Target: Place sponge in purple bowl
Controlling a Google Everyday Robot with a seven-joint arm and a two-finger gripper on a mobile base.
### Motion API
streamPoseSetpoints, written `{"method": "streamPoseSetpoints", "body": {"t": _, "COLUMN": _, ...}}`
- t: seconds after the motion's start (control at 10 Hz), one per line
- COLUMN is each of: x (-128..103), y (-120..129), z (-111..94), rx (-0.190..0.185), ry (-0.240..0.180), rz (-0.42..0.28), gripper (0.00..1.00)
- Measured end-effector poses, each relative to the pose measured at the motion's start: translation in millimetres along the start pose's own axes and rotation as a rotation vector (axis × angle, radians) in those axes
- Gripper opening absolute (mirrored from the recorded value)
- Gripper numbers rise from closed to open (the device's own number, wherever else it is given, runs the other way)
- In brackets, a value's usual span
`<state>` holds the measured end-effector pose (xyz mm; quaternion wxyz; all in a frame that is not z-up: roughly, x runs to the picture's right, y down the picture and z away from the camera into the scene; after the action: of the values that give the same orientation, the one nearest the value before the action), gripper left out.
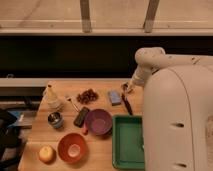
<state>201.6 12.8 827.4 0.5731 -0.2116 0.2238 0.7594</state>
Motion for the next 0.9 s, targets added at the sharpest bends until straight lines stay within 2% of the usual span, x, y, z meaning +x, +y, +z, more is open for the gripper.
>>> {"method": "streamPoseSetpoints", "body": {"t": 0.7, "x": 0.3, "y": 0.1, "z": 0.3, "rx": 0.002, "ry": 0.001, "rz": -0.002, "gripper": 0.65}}
{"method": "streamPoseSetpoints", "body": {"t": 0.9, "x": -1.1, "y": 4.8, "z": -1.6, "rx": 0.028, "ry": -0.011, "rz": -0.038, "gripper": 0.65}}
